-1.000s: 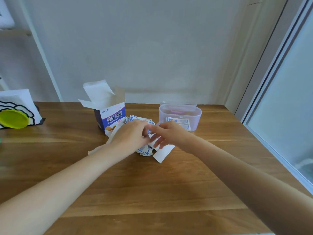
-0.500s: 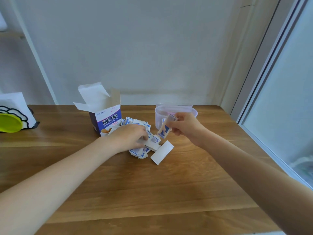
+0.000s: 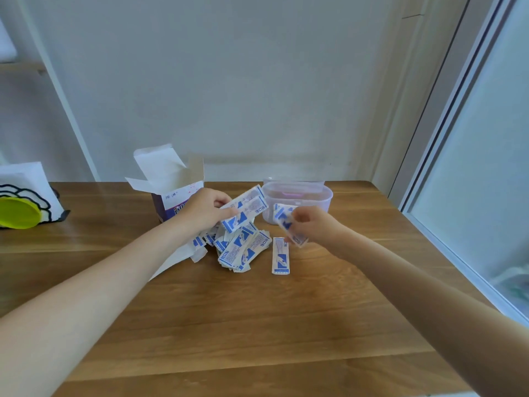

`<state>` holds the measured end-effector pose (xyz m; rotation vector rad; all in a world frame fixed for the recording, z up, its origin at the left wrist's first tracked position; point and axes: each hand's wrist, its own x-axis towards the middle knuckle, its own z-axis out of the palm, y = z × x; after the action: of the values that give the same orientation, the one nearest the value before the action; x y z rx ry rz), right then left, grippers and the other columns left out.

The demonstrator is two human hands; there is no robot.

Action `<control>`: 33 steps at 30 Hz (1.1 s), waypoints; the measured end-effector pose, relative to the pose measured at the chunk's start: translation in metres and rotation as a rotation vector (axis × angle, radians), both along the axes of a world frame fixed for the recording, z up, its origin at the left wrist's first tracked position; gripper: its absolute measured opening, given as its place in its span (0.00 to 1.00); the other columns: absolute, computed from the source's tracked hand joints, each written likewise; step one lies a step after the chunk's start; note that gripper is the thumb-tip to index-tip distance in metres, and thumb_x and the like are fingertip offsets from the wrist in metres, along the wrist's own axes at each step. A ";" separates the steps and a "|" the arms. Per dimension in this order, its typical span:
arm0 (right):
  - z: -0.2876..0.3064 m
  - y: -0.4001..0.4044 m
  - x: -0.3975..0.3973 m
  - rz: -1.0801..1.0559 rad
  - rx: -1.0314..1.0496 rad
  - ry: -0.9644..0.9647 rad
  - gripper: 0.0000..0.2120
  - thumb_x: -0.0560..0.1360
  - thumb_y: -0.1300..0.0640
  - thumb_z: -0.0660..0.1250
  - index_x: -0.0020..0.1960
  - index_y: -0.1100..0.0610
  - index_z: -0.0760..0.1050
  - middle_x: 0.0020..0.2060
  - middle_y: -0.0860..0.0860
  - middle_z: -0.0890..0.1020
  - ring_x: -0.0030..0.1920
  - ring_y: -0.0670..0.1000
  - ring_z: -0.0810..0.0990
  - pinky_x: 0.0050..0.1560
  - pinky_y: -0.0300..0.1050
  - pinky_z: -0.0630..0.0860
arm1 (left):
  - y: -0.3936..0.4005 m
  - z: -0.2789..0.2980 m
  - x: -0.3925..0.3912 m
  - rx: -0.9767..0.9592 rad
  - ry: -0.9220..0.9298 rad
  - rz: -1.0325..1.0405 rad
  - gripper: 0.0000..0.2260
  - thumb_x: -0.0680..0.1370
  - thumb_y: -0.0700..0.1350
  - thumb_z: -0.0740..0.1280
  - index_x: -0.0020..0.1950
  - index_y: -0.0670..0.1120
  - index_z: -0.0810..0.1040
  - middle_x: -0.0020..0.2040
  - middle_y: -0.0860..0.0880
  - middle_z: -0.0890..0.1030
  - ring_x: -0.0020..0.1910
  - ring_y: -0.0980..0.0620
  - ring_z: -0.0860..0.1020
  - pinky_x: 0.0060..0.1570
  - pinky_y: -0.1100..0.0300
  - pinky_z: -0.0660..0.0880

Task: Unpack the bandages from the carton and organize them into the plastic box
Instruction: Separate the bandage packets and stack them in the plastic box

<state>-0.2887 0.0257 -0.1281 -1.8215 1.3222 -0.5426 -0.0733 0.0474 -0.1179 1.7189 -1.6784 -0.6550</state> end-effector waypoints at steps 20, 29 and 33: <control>0.007 -0.002 0.000 0.151 -0.401 0.276 0.12 0.74 0.63 0.66 0.58 0.60 0.73 0.46 0.49 0.76 0.43 0.48 0.76 0.36 0.33 0.74 | 0.003 -0.004 -0.023 0.236 0.070 -0.152 0.10 0.77 0.44 0.65 0.55 0.43 0.80 0.45 0.47 0.81 0.35 0.56 0.77 0.41 0.64 0.76; 0.014 -0.008 -0.014 -0.017 -0.127 -0.109 0.09 0.76 0.59 0.65 0.54 0.59 0.79 0.44 0.50 0.82 0.45 0.48 0.80 0.43 0.38 0.76 | -0.002 -0.002 -0.022 0.154 -0.044 -0.093 0.10 0.77 0.46 0.65 0.55 0.44 0.81 0.42 0.50 0.81 0.33 0.56 0.75 0.34 0.65 0.71; 0.010 0.000 -0.001 0.150 -0.279 0.241 0.09 0.76 0.58 0.66 0.51 0.62 0.78 0.43 0.53 0.80 0.44 0.51 0.78 0.41 0.37 0.74 | -0.002 -0.004 -0.044 0.114 -0.017 -0.195 0.08 0.78 0.45 0.64 0.50 0.45 0.82 0.39 0.52 0.81 0.35 0.58 0.76 0.34 0.67 0.72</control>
<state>-0.2899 0.0262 -0.1183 -2.2544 1.3013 -0.4550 -0.1175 0.0449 -0.1214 1.6549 -1.8687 -0.8425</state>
